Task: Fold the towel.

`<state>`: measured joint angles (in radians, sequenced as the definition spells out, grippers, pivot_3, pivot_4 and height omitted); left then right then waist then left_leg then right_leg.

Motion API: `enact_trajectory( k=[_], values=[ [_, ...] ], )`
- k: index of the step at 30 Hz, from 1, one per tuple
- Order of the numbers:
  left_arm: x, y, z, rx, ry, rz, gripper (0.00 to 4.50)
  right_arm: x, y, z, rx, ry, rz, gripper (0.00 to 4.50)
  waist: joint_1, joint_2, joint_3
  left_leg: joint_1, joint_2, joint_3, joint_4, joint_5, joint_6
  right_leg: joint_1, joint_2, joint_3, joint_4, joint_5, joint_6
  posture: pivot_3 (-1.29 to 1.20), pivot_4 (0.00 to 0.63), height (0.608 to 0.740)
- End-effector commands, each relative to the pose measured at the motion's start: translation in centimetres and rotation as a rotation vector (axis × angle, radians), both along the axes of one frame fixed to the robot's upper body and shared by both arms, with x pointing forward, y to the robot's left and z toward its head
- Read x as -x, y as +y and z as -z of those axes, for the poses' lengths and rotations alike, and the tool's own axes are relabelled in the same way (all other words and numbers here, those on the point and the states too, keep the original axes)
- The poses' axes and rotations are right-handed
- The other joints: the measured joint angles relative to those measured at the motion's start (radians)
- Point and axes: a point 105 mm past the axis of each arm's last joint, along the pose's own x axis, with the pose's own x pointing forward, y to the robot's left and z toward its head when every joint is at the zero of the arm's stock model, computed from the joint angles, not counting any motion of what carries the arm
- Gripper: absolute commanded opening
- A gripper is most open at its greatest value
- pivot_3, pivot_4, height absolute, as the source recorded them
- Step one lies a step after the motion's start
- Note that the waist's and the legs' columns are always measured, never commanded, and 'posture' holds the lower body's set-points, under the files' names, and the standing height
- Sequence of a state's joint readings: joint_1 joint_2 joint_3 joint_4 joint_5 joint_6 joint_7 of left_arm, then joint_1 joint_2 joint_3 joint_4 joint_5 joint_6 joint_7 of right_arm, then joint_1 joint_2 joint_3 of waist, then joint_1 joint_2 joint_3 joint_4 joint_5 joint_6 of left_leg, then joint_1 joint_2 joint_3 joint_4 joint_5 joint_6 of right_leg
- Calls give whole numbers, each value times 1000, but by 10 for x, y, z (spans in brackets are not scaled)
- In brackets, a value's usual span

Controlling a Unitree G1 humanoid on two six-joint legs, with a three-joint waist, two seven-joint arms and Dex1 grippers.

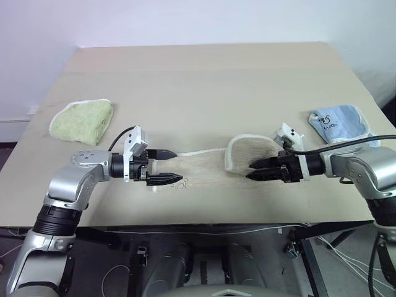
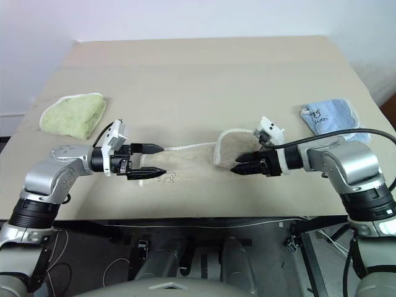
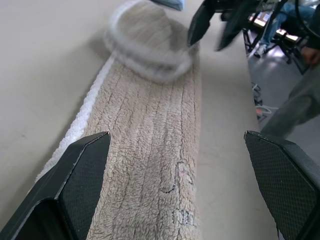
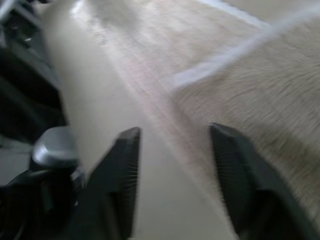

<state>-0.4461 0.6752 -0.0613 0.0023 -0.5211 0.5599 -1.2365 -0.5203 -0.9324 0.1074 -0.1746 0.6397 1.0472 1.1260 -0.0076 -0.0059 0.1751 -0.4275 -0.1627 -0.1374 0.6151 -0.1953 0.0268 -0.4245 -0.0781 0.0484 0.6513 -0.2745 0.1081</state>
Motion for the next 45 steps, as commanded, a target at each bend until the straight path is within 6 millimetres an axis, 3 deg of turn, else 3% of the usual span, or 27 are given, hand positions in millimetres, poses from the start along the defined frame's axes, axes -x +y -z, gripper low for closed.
enact_trajectory(
  k=[1, 3, 5, 8, 11, 15, 19, 23, 28, 35, 40, 43, 45],
  values=[
    [-6, 0, -20, 49, -73, -2, 4500, -3, 1, -25, -71, -91, 3, 3667, -1, 0, 0, 0, 0, 0, 0, 0, 0, 0, 0, 0, 0, 0, 0, 0, 150, 740],
    [-12, -6, -35, 138, -80, -18, 4500, -11, -5, -38, -144, -107, 68, 4309, 0, 0, 0, 0, 0, 0, 0, 0, 0, 0, 0, 0, 0, 0, 0, 0, 150, 740],
    [-27, -14, -51, 201, -144, -63, 4500, -19, -12, -51, -217, -117, 139, 4370, 2, 0, 0, 0, 0, 0, 1, 0, 0, 0, 0, 0, 1, 0, 0, 0, 150, 740],
    [-52, -24, -65, 249, -194, -160, 4500, -25, -16, -56, -258, -161, 189, 3721, 14, -1, 0, 0, 0, 0, 2, 0, 0, 1, 0, 0, 1, 0, 1, 0, 150, 740],
    [-70, -40, -77, 299, -209, -195, 3917, -31, -11, -59, -300, -231, 219, 2737, 19, -1, 0, 0, 0, 0, 1, 0, 0, 0, 0, 0, 1, 0, 1, 0, 150, 740],
    [-69, -71, -78, 301, -218, -112, 2628, -32, -5, -51, -351, -243, 238, 1416, 19, -1, 0, 0, 0, 0, 2, 2, -2, 0, 0, 0, 1, 1, 1, 0, 150, 740],
    [-63, -96, -72, 291, -214, -14, 1261, -42, -11, -45, -416, -291, 335, 44, 20, -1, -1, 0, 0, 0, 3, 2, -2, 1, 0, 0, 3, 1, 1, 0, 150, 740],
    [-58, -115, -63, 271, -197, 55, 14, -52, -20, -29, -372, -338, 435, 0, 18, -1, -1, 0, -1, 0, 6, 2, -2, 1, 1, 0, 4, 1, 2, 0, 150, 740],
    [-41, -135, -43, 180, -258, 189, 14, -59, -36, -20, -376, -349, 512, 0, 16, -1, -1, 0, -1, 1, 7, 2, -2, 1, 1, 0, 6, 1, 1, 0, 150, 740],
    [-49, -167, -27, 112, -298, 197, 14, -76, -31, -19, -371, -390, 543, 0, 17, -1, -1, 0, -1, 1, 10, 1, 0, 1, 1, 0, 9, 1, 1, 0, 150, 740],
    [-47, -173, 28, -220, -442, 276, 14, -73, -26, 17, -196, -351, 483, 0, 17, -1, -1, 0, -1, 1, 11, 1, 0, 1, 1, 0, 10, 1, 2, 0, 150, 740],
    [-38, -179, 43, -229, -368, 281, 14, -67, -25, 51, -14, -339, 432, 0, 17, -1, -1, 0, -1, 1, 11, 1, 0, 1, 1, 1, 10, 1, 1, 0, 150, 740],
    [-20, -183, 56, -239, -321, 345, 14, -60, -19, 59, -2, -328, 400, 0, 15, -1, -1, 0, -1, 1, 12, 1, 0, 0, 1, 1, 11, 1, 2, 0, 150, 740]
  ],
)
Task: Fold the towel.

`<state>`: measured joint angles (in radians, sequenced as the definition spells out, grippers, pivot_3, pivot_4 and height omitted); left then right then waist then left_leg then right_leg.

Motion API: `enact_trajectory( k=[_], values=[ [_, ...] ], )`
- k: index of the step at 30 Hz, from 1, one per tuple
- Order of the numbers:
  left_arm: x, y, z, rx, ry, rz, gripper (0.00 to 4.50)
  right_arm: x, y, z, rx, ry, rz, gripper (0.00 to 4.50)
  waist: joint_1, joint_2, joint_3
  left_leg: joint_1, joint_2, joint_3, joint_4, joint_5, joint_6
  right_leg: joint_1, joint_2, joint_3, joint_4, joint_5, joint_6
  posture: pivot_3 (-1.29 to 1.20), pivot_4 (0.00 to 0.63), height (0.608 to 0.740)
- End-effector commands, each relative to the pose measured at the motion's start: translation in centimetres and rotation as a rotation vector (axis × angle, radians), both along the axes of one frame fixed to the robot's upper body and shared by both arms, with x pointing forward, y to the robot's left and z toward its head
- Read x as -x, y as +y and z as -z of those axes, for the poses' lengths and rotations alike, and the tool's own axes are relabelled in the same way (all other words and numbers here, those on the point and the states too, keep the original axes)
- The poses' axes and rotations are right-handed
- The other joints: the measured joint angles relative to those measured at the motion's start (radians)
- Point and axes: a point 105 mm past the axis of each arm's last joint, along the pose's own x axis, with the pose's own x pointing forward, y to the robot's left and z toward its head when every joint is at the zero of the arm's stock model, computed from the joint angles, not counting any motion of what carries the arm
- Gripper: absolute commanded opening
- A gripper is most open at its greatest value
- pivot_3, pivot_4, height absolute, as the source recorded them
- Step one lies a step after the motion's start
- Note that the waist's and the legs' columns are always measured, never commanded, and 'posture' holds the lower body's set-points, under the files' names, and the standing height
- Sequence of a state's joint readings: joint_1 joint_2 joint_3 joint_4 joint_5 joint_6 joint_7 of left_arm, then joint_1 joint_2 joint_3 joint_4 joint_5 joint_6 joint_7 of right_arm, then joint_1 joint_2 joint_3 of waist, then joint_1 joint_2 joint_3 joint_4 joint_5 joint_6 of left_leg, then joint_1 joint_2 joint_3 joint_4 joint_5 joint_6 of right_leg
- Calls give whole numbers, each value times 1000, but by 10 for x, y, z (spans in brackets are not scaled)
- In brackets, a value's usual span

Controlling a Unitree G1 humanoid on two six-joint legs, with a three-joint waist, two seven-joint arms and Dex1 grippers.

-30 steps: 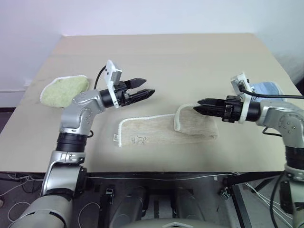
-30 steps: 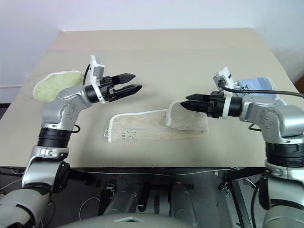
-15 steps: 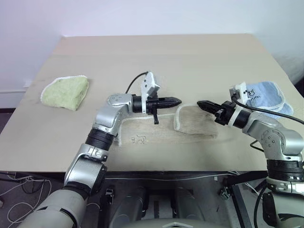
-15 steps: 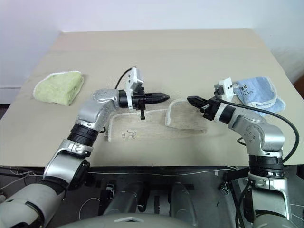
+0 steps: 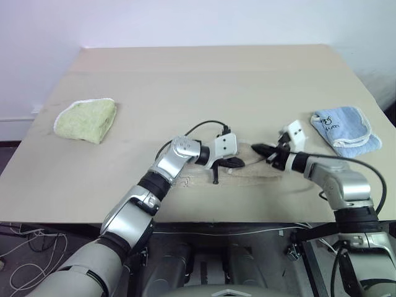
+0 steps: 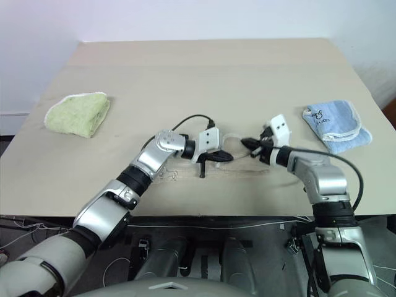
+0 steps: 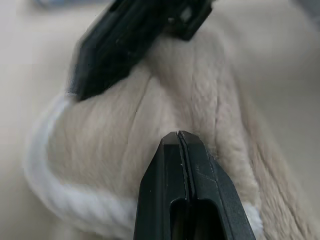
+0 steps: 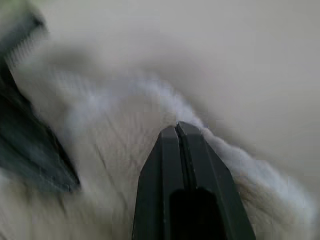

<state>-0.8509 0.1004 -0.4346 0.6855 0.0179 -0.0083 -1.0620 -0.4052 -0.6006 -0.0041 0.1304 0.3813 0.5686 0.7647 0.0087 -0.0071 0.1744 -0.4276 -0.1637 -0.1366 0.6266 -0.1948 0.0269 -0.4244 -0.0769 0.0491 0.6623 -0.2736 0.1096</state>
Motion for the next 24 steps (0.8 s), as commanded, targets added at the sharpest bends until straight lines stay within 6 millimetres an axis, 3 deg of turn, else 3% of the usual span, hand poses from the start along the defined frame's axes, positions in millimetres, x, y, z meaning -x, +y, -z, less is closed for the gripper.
enact_trajectory(
  k=[1, 3, 6, 12, 18, 24],
  values=[
    [28, -11, 8, -29, 25, 107, 14, 9, 9, 8, 59, -2, -59, 0, 0, 0, 0, 1, 0, 0, 0, 0, 0, 1, 0, 0, 0, 0, 0, 0, 150, 740],
    [40, -18, -1, 45, 80, 125, 14, 14, 13, 9, 77, -6, -95, 0, 1, 0, -1, 2, 0, 0, 1, 0, 0, 3, 0, 0, 0, 0, 0, 0, 150, 740],
    [51, -25, -30, 188, 172, 146, 14, 12, 10, 9, 116, -19, -106, 0, 1, 0, -1, 2, 0, -1, 2, 0, 0, 4, 0, 0, 1, 0, 0, 0, 150, 740],
    [40, -19, -46, 245, 241, 53, 14, 1, 11, 1, 121, -71, -124, 0, -4, 0, -1, 5, 0, -1, 3, 0, 0, 6, 1, -1, 2, 0, 1, 0, 150, 740],
    [22, 15, -85, 391, 259, -68, 14, 11, 18, -46, -133, -92, -222, 0, -5, 0, -1, 3, 0, -1, 3, 0, 0, 4, 1, -1, 2, 0, 1, 0, 150, 740],
    [6, 63, -103, 416, 203, -202, 14, 5, 13, -72, -152, -167, -206, 0, -5, 0, -1, 3, 0, -1, 3, 0, 0, 4, 1, 0, 2, 0, 1, 0, 150, 740]
  ],
)
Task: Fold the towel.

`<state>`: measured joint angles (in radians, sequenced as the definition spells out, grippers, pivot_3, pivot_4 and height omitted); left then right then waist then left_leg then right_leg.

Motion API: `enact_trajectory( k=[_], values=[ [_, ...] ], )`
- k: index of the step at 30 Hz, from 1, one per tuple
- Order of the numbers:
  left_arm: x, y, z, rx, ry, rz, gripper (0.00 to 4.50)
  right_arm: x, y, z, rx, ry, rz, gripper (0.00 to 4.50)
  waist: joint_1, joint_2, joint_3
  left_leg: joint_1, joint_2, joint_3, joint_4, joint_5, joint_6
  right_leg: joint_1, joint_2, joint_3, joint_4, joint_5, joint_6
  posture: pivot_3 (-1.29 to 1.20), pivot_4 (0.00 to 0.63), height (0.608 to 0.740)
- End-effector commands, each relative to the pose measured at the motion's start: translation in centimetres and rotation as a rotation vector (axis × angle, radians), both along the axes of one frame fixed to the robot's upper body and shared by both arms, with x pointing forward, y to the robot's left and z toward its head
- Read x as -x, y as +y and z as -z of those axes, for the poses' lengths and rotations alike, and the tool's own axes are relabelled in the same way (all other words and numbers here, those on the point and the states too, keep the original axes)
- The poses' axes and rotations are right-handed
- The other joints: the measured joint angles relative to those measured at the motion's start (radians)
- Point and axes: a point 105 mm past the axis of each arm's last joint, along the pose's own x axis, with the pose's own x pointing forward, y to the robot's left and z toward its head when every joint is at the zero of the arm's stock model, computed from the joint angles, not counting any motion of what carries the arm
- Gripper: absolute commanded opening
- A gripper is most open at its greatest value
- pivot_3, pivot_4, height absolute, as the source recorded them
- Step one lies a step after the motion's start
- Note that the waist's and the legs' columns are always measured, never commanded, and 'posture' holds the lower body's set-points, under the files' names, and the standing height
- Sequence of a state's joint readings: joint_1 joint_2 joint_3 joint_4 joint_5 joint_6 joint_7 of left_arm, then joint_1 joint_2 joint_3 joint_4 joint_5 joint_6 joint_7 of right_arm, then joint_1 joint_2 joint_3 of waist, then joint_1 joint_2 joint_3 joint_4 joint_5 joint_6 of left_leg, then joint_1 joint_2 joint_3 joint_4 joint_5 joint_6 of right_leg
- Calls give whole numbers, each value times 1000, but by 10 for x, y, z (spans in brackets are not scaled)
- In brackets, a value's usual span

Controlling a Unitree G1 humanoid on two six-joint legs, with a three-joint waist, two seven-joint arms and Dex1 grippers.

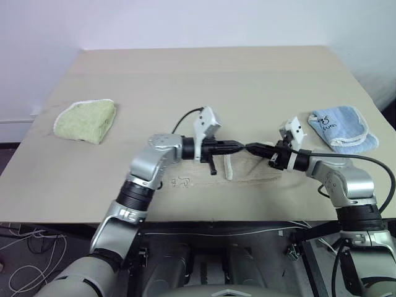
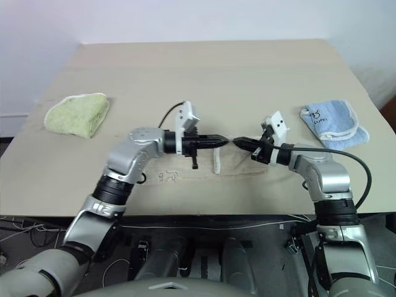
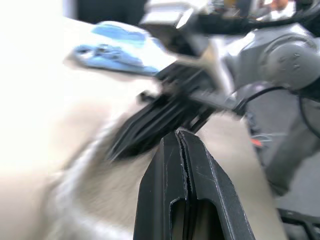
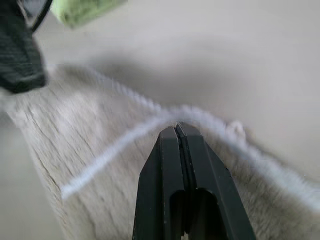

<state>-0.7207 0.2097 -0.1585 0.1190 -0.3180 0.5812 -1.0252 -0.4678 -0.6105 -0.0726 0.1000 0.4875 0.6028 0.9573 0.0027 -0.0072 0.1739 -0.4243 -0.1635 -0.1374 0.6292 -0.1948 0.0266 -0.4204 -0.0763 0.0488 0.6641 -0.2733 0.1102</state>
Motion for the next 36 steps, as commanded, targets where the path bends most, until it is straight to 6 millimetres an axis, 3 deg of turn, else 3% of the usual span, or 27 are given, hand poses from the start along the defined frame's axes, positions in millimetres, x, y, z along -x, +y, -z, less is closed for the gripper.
enact_trajectory(
  k=[1, 5, 14, 19, 25, 32, 36],
  values=[
    [0, 22, -25, 50, -59, -40, 180, -2, -2, -28, 17, -100, -13, 0, 2, 0, 0, 0, 0, 0, 0, 0, 0, 0, 0, 0, 0, 0, 0, 0, 150, 740],
    [1, 63, -28, 50, -20, -200, 1229, 3, 6, -46, 8, -120, -107, 0, 1, 0, 0, -1, 0, 0, -1, 0, 0, 0, 0, 0, -2, 0, 0, 0, 150, 740],
    [33, 127, -19, 43, 128, -452, 4382, 11, 29, -55, 87, -169, -307, 2942, -13, 0, 0, -1, 0, 0, -2, -1, -1, -1, 0, 0, -1, 0, 0, 0, 150, 740],
    [58, 154, -2, 42, 270, -595, 4500, 8, 38, -47, 191, -206, -378, 4476, -17, 0, 0, -1, 0, 0, -1, -2, -2, -1, 0, 0, -1, 0, 0, 0, 150, 740],
    [88, 169, 12, 86, 414, -744, 4500, -5, 45, -48, 229, -230, -416, 4476, -13, 0, 0, 0, 0, 0, -1, -2, -2, 0, 0, 0, -1, 0, 0, 0, 150, 740],
    [101, 173, 33, 252, 582, -857, 4500, -15, 52, -46, 290, -260, -455, 4476, -13, 0, 0, 2, 0, 0, 0, -2, -3, 2, 0, -1, -1, 0, 0, 0, 150, 740],
    [98, 167, 36, 477, 686, -943, 4500, -14, 45, -34, 429, -275, -503, 4476, -11, -1, 1, 2, 0, 0, 0, -2, -3, 3, 0, -1, -2, 0, 0, 0, 150, 740]
  ],
)
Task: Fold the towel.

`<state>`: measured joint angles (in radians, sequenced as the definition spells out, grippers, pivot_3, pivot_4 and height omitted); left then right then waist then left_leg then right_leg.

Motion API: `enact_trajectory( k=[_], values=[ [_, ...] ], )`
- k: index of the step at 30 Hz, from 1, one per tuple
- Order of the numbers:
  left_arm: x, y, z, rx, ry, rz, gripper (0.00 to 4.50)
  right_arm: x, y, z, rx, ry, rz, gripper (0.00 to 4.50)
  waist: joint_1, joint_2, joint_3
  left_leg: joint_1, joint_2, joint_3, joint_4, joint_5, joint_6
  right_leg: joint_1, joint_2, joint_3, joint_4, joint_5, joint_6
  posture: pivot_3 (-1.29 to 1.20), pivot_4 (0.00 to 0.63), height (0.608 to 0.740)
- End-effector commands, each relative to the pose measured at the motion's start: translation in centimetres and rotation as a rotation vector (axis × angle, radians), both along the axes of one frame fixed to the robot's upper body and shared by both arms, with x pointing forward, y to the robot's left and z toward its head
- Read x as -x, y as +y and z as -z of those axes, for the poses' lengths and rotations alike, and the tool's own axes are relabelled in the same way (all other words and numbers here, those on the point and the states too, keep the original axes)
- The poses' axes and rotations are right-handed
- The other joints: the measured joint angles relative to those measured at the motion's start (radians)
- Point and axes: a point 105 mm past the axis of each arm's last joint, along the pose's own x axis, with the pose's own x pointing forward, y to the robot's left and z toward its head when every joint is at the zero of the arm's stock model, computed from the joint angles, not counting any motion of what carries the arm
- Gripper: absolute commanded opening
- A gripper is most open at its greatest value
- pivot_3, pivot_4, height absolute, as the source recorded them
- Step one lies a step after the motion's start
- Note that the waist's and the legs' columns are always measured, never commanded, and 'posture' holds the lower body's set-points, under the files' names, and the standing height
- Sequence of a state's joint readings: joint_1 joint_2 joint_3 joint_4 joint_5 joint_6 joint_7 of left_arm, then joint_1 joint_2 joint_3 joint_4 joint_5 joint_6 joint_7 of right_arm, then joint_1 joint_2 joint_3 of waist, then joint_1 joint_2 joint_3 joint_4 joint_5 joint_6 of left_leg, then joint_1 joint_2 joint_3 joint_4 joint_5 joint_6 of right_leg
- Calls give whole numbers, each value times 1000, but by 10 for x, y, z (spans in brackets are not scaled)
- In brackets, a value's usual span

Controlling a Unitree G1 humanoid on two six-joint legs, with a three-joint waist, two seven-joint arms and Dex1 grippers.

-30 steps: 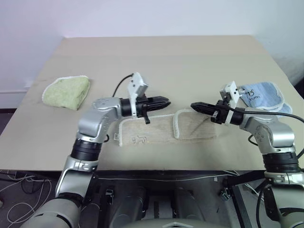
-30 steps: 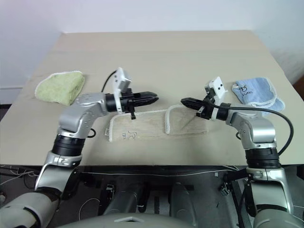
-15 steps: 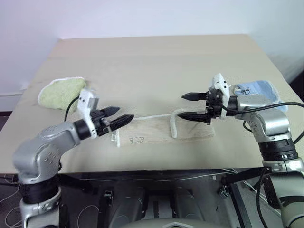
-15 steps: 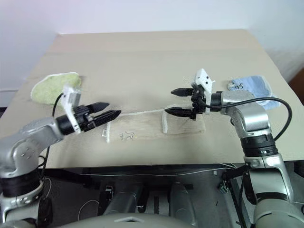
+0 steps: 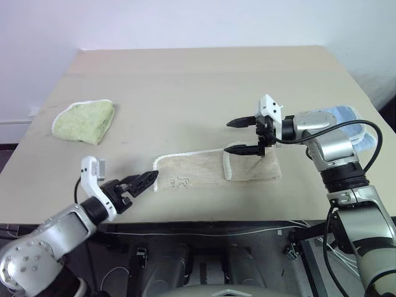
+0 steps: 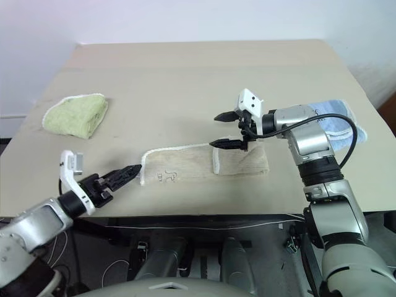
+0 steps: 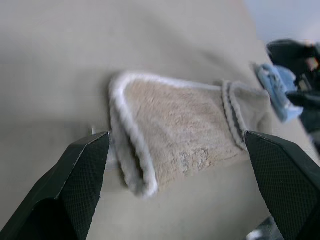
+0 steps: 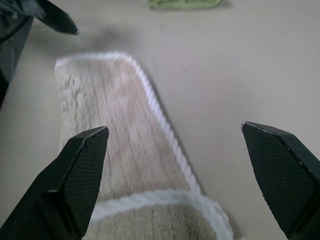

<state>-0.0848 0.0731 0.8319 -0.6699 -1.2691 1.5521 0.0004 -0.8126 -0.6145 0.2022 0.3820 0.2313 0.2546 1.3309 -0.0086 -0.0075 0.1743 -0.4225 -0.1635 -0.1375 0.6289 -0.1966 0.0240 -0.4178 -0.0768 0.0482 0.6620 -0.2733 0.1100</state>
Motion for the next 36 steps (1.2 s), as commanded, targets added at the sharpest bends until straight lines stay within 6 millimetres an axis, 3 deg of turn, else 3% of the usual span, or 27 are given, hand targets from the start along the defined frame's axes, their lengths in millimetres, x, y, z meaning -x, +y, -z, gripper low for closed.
enact_trajectory(
  k=[1, 5, 12, 20, 27, 36],
  values=[
    [3, -1, -7, 140, 30, -122, 4500, 2, -6, -10, 84, -84, -54, 4476, 0, 0, 0, 0, 0, 0, 0, 0, 0, 0, 0, 0, 0, 0, 0, 0, 150, 740],
    [13, -9, 7, 189, 259, -123, 4500, 4, -10, -21, 90, -114, -91, 4476, 1, 1, 0, 1, 0, 0, -1, 0, 0, -1, 0, 2, 1, 0, 0, 0, 150, 740],
    [-4, -14, 2, 203, 278, -145, 4500, 6, -14, -30, 72, -105, -91, 4476, 13, 1, 0, 14, 1, 0, -2, -1, 1, 19, 0, 1, -7, -4, -7, 0, 150, 740],
    [-2, -29, 11, 215, 346, -132, 4500, 8, -19, -32, 63, -106, -62, 4476, 23, 1, 0, 12, 0, 2, -11, -2, 4, 12, -1, 2, -14, -3, -5, 0, 150, 740],
    [5, -20, 16, 152, 381, -189, 4500, 11, -22, -29, 55, -100, -47, 4476, 21, 1, 0, 12, 2, 2, -15, -2, 3, 11, -1, 2, -14, -4, -7, 0, 150, 740],
    [-7, -17, 24, 180, 405, -174, 4500, 12, -26, -25, 53, -98, -17, 4476, 25, 1, 0, 13, 1, 2, -14, -2, 3, 13, -1, 2, -14, -4, -7, 0, 150, 740]
  ],
)
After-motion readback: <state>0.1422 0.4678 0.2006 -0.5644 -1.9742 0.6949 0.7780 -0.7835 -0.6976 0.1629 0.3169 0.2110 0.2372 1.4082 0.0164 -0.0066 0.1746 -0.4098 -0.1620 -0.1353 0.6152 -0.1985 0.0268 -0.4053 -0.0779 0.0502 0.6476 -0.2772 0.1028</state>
